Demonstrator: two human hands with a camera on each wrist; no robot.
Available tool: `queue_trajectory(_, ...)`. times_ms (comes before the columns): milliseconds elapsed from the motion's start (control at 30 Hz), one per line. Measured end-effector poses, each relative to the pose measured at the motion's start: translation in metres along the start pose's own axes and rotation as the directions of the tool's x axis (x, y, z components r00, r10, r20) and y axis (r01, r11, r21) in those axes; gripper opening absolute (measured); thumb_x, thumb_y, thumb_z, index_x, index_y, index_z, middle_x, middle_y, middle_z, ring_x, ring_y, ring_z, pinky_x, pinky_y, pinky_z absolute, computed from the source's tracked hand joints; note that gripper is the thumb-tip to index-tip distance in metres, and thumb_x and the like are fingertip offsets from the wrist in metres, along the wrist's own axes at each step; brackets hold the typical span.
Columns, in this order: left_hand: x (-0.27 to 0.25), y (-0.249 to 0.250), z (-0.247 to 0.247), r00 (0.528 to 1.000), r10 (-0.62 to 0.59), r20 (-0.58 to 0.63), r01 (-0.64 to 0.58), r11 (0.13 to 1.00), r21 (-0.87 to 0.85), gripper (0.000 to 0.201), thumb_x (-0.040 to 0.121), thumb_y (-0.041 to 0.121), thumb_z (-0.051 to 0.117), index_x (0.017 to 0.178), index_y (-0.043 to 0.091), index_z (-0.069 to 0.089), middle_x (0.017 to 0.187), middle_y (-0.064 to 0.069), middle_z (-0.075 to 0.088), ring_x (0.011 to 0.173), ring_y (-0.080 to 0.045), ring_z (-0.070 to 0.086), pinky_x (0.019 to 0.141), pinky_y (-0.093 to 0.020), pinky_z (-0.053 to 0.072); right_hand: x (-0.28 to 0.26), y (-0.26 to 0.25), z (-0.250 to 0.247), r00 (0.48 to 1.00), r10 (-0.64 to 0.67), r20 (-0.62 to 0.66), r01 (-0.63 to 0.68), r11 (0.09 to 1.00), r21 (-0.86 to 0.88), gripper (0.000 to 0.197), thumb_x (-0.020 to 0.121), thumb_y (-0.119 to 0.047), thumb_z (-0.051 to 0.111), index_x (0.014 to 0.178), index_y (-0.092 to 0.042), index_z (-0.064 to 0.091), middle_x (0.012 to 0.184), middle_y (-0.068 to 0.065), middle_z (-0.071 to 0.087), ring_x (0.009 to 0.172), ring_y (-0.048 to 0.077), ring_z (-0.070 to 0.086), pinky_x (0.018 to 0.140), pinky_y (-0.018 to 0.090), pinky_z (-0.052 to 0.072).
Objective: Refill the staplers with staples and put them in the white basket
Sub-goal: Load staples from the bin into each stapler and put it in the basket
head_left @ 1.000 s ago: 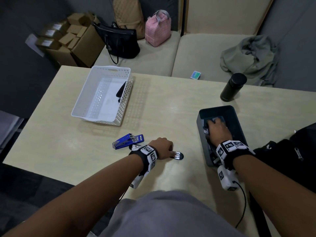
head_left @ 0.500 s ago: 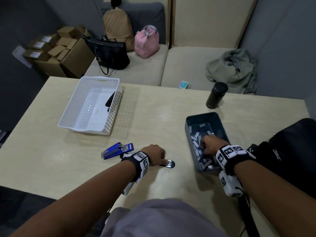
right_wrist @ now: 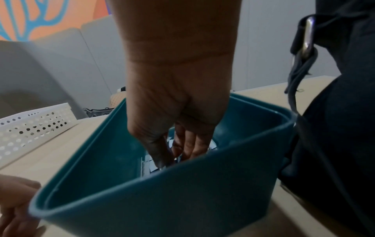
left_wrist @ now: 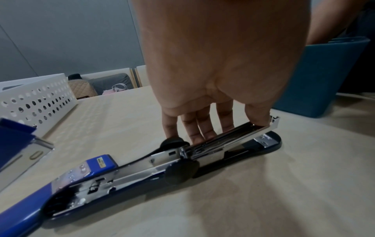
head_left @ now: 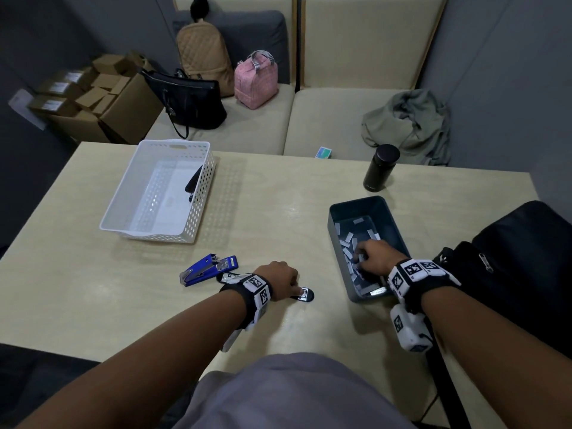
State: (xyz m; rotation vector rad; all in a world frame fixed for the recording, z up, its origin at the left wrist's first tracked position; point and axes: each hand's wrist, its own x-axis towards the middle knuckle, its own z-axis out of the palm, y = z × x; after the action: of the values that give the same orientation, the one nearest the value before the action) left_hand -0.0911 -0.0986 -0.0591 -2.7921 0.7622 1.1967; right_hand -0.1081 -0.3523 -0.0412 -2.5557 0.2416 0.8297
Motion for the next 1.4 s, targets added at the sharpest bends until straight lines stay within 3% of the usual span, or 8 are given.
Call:
queue_trajectory(167, 0.001, 0.0, 0.002, 1.0, -0.017, -0.014, 0.017, 1.0, 0.003, 0.044, 0.091, 0.056, 0.051, 0.111, 0.02, 0.067, 0.119, -0.008, 0.06, 0.111, -0.029, 0.058, 0.093, -0.041, 0.05, -0.008, -0.006, 0.008, 0.996, -0.06, 0.06, 0.069, 0.983, -0.172, 0.022, 0.079, -0.007, 0.064, 0.095, -0.02, 0.069, 0.105, 0.004, 0.053, 0.103, 0.023, 0.059, 0.089, 0.034, 0.052)
queue_trajectory(400, 0.001, 0.005, 0.0, 0.996, -0.085, 0.029, 0.087, 0.995, -0.051, 0.044, 0.09, 0.055, 0.054, 0.112, 0.02, 0.068, 0.116, -0.01, 0.06, 0.109, -0.032, 0.059, 0.096, -0.047, 0.05, -0.015, -0.016, 0.028, 1.0, 0.011, 0.029, 0.004, 0.878, -0.478, 0.031, 0.078, -0.02, 0.066, 0.107, -0.009, 0.066, 0.115, 0.011, 0.062, 0.112, 0.03, 0.057, 0.091, 0.038, 0.051)
queue_trajectory(700, -0.006, 0.005, 0.0, 0.985, -0.17, -0.006, 0.168, 0.978, -0.127, 0.052, 0.087, 0.06, 0.056, 0.109, 0.014, 0.067, 0.114, -0.011, 0.066, 0.112, -0.032, 0.057, 0.096, -0.037, 0.044, -0.007, -0.024, -0.011, 0.984, 0.068, -0.167, -0.052, 0.993, 0.102, 0.013, 0.068, -0.013, 0.065, 0.072, -0.001, 0.067, 0.076, 0.012, 0.07, 0.079, 0.027, 0.068, 0.072, 0.035, 0.059)
queue_trajectory(833, -0.007, -0.001, 0.004, 0.978, -0.207, -0.039, 0.187, 0.938, -0.293, 0.045, 0.083, 0.053, 0.066, 0.104, 0.013, 0.069, 0.11, -0.011, 0.069, 0.104, -0.03, 0.064, 0.087, -0.034, 0.052, -0.011, -0.043, -0.031, 0.833, 0.087, -0.547, 0.171, 0.899, 0.404, 0.006, 0.067, -0.012, 0.07, 0.067, -0.014, 0.064, 0.064, 0.001, 0.069, 0.064, 0.021, 0.068, 0.067, 0.03, 0.058)
queue_trajectory(900, -0.008, -0.003, 0.005, 0.976, -0.215, -0.048, 0.186, 0.922, -0.339, 0.044, 0.082, 0.05, 0.068, 0.1, 0.01, 0.072, 0.104, -0.012, 0.071, 0.099, -0.031, 0.067, 0.08, -0.032, 0.052, -0.02, -0.063, -0.035, 0.791, 0.041, -0.611, 0.323, 0.819, 0.474, 0.007, 0.074, -0.013, 0.072, 0.076, -0.014, 0.065, 0.065, -0.001, 0.068, 0.059, 0.018, 0.066, 0.064, 0.028, 0.056)
queue_trajectory(1000, -0.007, -0.007, 0.006, 0.977, -0.206, -0.049, 0.17, 0.901, -0.399, 0.041, 0.076, 0.043, 0.075, 0.09, 0.005, 0.076, 0.092, -0.015, 0.075, 0.091, -0.03, 0.07, 0.068, -0.03, 0.052, -0.032, -0.093, -0.022, 0.864, -0.1, -0.493, 0.367, 0.795, 0.483, 0.008, 0.084, -0.014, 0.069, 0.091, -0.012, 0.069, 0.074, 0.005, 0.069, 0.06, 0.018, 0.068, 0.065, 0.027, 0.056)
queue_trajectory(1133, -0.011, -0.015, 0.006, 0.964, -0.223, -0.145, 0.142, 0.892, -0.429, 0.042, 0.067, 0.041, 0.078, 0.078, 0.001, 0.077, 0.077, -0.017, 0.074, 0.079, -0.028, 0.07, 0.067, -0.035, 0.056, -0.033, -0.111, 0.016, 0.938, -0.272, -0.216, 0.321, 0.917, 0.239, 0.008, 0.087, -0.019, 0.064, 0.082, -0.022, 0.068, 0.079, -0.001, 0.072, 0.063, 0.014, 0.072, 0.072, 0.035, 0.06)
queue_trajectory(1400, -0.01, -0.031, 0.014, 0.958, -0.198, -0.207, 0.075, 0.87, -0.487, 0.019, 0.078, 0.006, 0.062, 0.085, 0.004, 0.08, 0.086, -0.02, 0.076, 0.084, -0.033, 0.071, 0.074, -0.033, 0.059, -0.025, -0.104, 0.071, 0.985, -0.161, 0.062, 0.154, 0.982, 0.105, 0.029, 0.097, -0.019, 0.051, 0.121, -0.013, 0.067, 0.12, 0.011, 0.069, 0.101, 0.024, 0.067, 0.092, 0.036, 0.055)
